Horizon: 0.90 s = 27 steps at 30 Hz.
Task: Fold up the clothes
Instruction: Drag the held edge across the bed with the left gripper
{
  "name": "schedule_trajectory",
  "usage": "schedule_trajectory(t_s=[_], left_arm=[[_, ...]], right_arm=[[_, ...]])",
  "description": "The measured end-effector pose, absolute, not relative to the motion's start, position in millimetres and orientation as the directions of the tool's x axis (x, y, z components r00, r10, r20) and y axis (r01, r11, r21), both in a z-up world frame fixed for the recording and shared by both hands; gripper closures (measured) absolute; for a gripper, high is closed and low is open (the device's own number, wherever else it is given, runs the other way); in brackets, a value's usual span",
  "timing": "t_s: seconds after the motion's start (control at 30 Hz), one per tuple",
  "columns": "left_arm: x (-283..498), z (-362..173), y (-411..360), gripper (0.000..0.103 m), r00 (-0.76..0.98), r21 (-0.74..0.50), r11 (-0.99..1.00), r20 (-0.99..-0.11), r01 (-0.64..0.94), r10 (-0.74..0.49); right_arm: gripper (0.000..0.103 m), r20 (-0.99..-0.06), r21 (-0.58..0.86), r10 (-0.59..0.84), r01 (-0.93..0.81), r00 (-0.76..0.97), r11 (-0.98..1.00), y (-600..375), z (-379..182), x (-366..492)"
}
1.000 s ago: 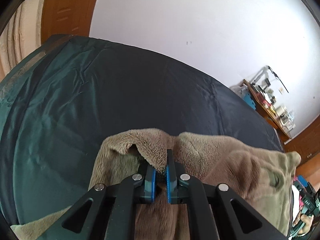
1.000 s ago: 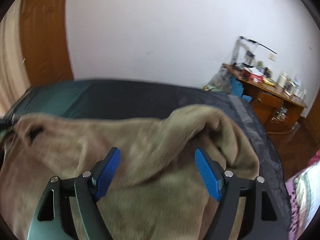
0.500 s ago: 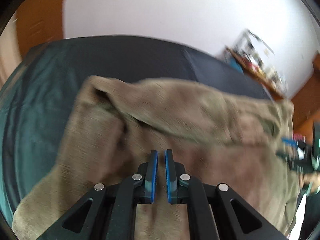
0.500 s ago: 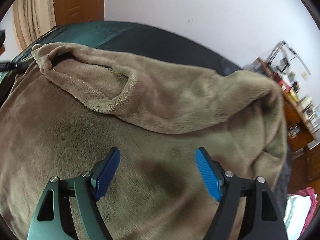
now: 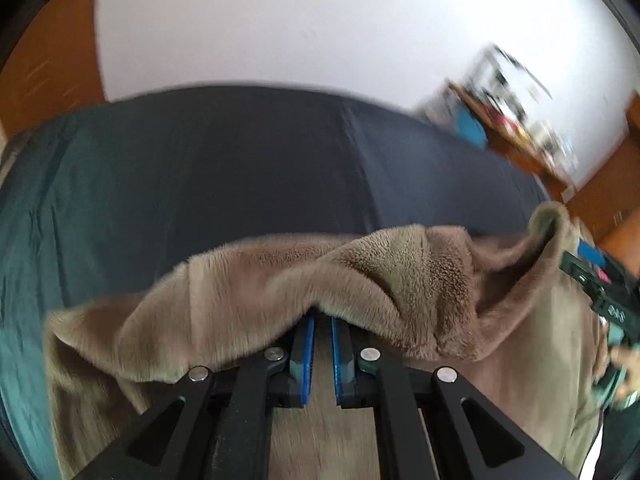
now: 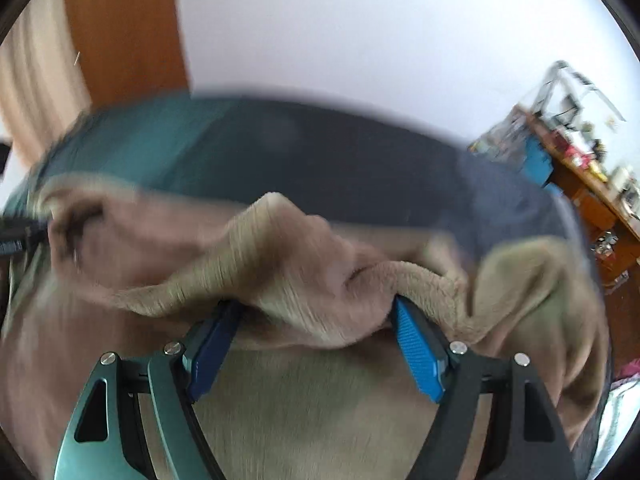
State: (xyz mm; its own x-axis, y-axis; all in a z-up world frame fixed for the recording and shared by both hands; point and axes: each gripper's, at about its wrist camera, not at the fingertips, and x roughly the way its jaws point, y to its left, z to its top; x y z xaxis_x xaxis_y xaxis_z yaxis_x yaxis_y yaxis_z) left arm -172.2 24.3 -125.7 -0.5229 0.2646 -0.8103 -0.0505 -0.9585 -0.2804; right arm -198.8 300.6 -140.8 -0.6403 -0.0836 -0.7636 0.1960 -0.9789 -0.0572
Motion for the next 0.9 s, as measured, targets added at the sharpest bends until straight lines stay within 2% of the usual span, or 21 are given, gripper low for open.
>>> schedule_trajectory(t_s=[0.1,0.3,0.47,0.6,0.73,0.9], left_arm=[[-193.9,-125.7,11.4,0.095,-0.571,-0.309,-0.951,-0.783,0.017,0.245],[-196.5,-132.7,12.2,0.095,-0.566,-0.285,-0.958,-0.790,-0.004,0.237],[-187.1,-128.6,41.6,0.095,-0.541,-0.278,-0.955,-0.790,-0.103,0.288],[-197.5,-134.9,60.9,0.095,-0.524,-0.250,-0.960,-0.804,-0.128,0.279],[-216.3,-147.5,50.7,0.095,-0.495,-0.311,-0.948,-0.813,-0.074,0.305],[-223.4,-146.3,53.1,0.095,-0.537,-0.305,-0.950,-0.791,-0.066,0.292]], right_arm=[[0.022,-0.676,-0.051,-0.037,0.097,-0.736,-0.994,307.7,-126.9,-221.1],[0.022,-0.710,-0.018,-0.012,0.035,-0.705,-0.999,317.2,-151.3,-243.9],[0.022,-0.674,0.098,-0.115,0.066,-0.730,-0.993,319.5,-135.2,-227.6],[0.022,-0.742,0.113,-0.212,0.193,-0.636,-0.975,285.0,-138.2,-240.7],[0.022,-0.832,0.092,-0.189,0.206,-0.522,-0.974,262.8,-172.0,-272.4],[0.021,-0.806,0.016,-0.093,0.136,-0.585,-0.991,268.0,-178.2,-308.7]])
